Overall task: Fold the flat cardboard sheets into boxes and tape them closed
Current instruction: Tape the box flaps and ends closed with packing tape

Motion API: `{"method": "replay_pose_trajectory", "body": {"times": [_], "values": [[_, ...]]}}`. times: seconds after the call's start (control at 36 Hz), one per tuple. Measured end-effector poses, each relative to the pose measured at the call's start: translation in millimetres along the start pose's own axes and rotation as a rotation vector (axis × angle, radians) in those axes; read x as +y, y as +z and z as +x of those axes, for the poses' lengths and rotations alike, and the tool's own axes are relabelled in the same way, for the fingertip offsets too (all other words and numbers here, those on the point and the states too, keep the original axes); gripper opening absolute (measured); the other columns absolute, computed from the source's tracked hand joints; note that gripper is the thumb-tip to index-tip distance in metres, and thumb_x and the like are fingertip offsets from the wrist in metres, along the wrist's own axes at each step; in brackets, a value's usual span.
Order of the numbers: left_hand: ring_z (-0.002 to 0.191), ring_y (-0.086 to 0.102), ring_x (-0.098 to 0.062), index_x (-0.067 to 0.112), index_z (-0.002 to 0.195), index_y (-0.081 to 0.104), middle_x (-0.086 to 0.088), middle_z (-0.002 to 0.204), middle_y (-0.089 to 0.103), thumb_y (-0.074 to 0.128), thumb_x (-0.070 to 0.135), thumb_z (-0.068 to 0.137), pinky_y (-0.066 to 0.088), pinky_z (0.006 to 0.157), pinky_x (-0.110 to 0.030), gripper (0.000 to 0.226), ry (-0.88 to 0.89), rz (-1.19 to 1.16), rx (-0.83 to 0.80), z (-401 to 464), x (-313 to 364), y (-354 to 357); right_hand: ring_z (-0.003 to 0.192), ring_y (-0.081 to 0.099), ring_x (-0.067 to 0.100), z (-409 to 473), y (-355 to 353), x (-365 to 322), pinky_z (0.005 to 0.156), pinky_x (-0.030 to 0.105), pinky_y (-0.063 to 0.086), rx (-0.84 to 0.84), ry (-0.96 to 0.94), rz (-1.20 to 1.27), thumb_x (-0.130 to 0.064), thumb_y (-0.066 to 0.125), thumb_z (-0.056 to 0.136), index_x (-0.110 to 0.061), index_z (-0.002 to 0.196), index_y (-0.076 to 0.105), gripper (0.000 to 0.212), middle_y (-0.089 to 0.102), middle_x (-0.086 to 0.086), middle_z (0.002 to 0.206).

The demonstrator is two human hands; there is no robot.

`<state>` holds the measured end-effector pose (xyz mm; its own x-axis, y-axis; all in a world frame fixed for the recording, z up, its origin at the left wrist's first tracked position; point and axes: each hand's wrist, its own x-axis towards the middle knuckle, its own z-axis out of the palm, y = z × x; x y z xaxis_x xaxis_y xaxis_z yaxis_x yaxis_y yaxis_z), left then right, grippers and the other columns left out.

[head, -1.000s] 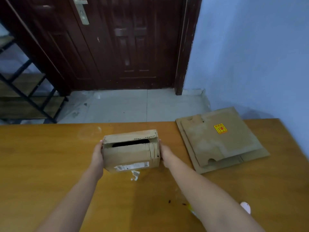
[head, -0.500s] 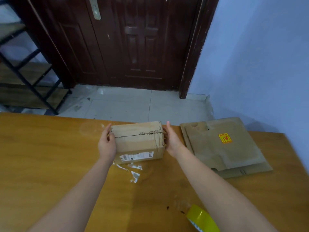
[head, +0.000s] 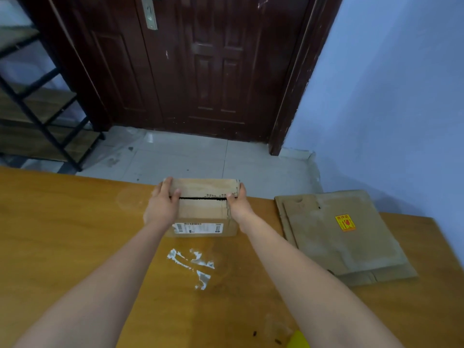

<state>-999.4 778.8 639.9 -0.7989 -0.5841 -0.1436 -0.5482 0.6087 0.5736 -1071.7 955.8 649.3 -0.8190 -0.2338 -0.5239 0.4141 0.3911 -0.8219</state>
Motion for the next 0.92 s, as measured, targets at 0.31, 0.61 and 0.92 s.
{"method": "replay_pose_trajectory", "body": {"times": [0.31, 0.61, 0.92], "values": [[0.13, 0.035, -0.029, 0.015, 0.137, 0.043, -0.01, 0.142, 0.041, 0.042, 0.012, 0.094, 0.03, 0.103, -0.048, 0.043, 0.184, 0.173, 0.257, -5, 35, -16, 0.14, 0.029, 0.026, -18, -45, 4, 0.112, 0.036, 0.026, 0.033, -0.084, -0.181, -0.041, 0.037, 0.099, -0.015, 0.149, 0.023, 0.057, 0.029, 0.007, 0.153], [0.112, 0.054, -0.024, 0.014, 0.122, 0.056, -0.002, 0.124, 0.057, 0.044, 0.012, 0.095, 0.043, 0.09, -0.038, 0.03, 0.778, 0.242, -0.027, -67, 169, 59, 0.124, 0.045, 0.033, -54, -241, 81, 0.096, 0.038, 0.04, 0.263, 0.007, -0.971, -0.023, 0.043, 0.095, -0.004, 0.131, 0.042, 0.04, 0.043, 0.017, 0.134], [0.119, 0.047, -0.022, 0.02, 0.132, 0.043, 0.0, 0.13, 0.05, 0.031, 0.031, 0.099, 0.038, 0.094, -0.036, 0.037, 0.651, 0.651, -0.439, -136, 199, 183, 0.122, 0.043, 0.031, -66, -375, 149, 0.092, 0.042, 0.04, 0.229, 0.104, -1.235, -0.03, 0.038, 0.097, -0.009, 0.132, 0.039, 0.041, 0.043, 0.011, 0.134]]}}
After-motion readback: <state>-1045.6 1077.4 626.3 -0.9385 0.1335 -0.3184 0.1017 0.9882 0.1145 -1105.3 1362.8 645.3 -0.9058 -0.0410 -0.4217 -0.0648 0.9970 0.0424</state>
